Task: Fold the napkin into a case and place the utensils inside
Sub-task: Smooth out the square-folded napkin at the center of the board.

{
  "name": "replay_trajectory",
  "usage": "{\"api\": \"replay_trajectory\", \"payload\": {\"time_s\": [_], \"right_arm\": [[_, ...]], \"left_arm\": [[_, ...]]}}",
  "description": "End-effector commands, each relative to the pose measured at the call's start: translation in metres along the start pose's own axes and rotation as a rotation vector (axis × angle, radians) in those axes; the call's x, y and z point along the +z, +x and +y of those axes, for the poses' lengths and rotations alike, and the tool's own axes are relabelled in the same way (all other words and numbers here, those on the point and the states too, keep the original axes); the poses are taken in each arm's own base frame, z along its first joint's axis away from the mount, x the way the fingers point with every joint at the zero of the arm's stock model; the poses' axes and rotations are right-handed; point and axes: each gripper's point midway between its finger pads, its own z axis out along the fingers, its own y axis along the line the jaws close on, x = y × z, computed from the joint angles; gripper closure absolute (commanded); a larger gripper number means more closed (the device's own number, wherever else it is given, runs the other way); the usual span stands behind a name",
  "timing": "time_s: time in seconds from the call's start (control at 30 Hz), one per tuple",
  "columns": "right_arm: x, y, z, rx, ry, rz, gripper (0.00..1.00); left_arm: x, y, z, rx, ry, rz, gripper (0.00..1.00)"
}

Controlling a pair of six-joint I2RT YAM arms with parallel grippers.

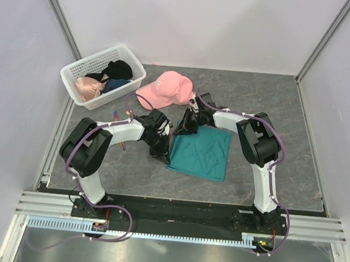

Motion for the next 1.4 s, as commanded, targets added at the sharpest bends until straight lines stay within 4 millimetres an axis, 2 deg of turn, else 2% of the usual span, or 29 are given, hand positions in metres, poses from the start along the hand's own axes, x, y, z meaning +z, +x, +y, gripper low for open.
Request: {"api": "replay_trajectory", "payload": {"time_s": [0.0,0.1,0.2,0.27,0.3,0.33,0.37,0.4,0.43,0.47,0.5,0.53,0.57,0.6,0.63,0.67,0.7,0.73,0.77,0.83,0.87,0.97,1.2,1.37], "right_arm": [[0.009,-0.017,0.012,-0.018,-0.044,-0.019,0.98],[0.011,-0.02,0.011,-0.02,-0.038,-0.011,0.98],[-0.003,-0.022,0.023,-0.047,-0.032,-0.015,0.92],[-0.025,-0.026,0.04,-0.065,-0.031,-0.047,0.82],[-0.065,-0.026,0.057,-0.088,-0.02,-0.12,0.66],[-0.076,-0.024,0.058,-0.088,-0.008,-0.135,0.62],[-0.083,-0.013,0.045,-0.06,0.034,-0.119,0.6],[-0.1,-0.009,0.051,-0.068,0.034,-0.141,0.56],[-0.107,-0.005,0.043,-0.054,0.069,-0.153,0.55],[-0.113,0.013,0.018,0.005,0.137,-0.115,0.54],[-0.128,0.021,0.019,0.01,0.143,-0.131,0.52],[-0.135,0.028,0.01,0.025,0.172,-0.141,0.52],[-0.14,0.045,-0.012,0.069,0.225,-0.119,0.52],[-0.156,0.051,-0.01,0.074,0.228,-0.158,0.51],[-0.162,0.059,-0.017,0.09,0.254,-0.167,0.51],[-0.166,0.074,-0.038,0.132,0.306,-0.152,0.51],[-0.175,0.082,-0.036,0.145,0.295,-0.171,0.52],[-0.178,0.089,-0.041,0.165,0.304,-0.169,0.53],[-0.176,0.107,-0.056,0.203,0.331,-0.135,0.54],[-0.18,0.121,-0.064,0.236,0.339,-0.134,0.59],[-0.179,0.135,-0.076,0.257,0.363,-0.108,0.61],[-0.186,0.149,-0.092,0.284,0.411,-0.118,0.65],[-0.195,0.171,-0.116,0.319,0.501,-0.107,0.66],[-0.196,0.17,-0.124,0.305,0.527,-0.128,0.66]], "left_arm": [[0.004,0.0,0.015,0.059,-0.035,-0.01,0.93],[0.003,0.005,0.018,0.078,-0.042,-0.007,0.93],[-0.004,0.005,0.011,0.101,-0.016,-0.017,0.92],[-0.011,0.003,0.002,0.118,0.012,-0.035,0.88],[-0.02,0.0,-0.009,0.127,0.046,-0.049,0.83],[-0.024,-0.002,-0.014,0.133,0.055,-0.062,0.82],[-0.027,-0.005,-0.018,0.137,0.065,-0.067,0.81],[-0.028,-0.006,-0.02,0.137,0.069,-0.065,0.79],[-0.029,-0.006,-0.022,0.138,0.076,-0.063,0.78],[-0.028,-0.005,-0.023,0.135,0.084,-0.051,0.77],[-0.027,-0.004,-0.022,0.131,0.084,-0.041,0.75],[-0.025,-0.002,-0.021,0.126,0.081,-0.035,0.74],[-0.021,0.0,-0.015,0.115,0.065,-0.023,0.73],[-0.018,0.003,-0.011,0.112,0.055,-0.014,0.73],[-0.016,0.005,-0.007,0.11,0.044,-0.009,0.73],[-0.012,0.01,-0.001,0.109,0.031,0.005,0.73],[-0.01,0.012,0.002,0.109,0.03,0.011,0.73],[-0.009,0.013,0.004,0.113,0.028,0.008,0.73],[-0.006,0.02,0.01,0.101,0.018,0.024,0.73],[-0.005,0.026,0.011,0.096,0.024,0.031,0.73],[-0.003,0.032,0.013,0.085,0.033,0.041,0.73],[-0.002,0.041,0.011,0.072,0.053,0.047,0.73],[-0.007,0.057,-0.001,0.03,0.101,0.049,0.73],[-0.02,0.054,-0.012,0.023,0.124,0.011,0.71]]}}
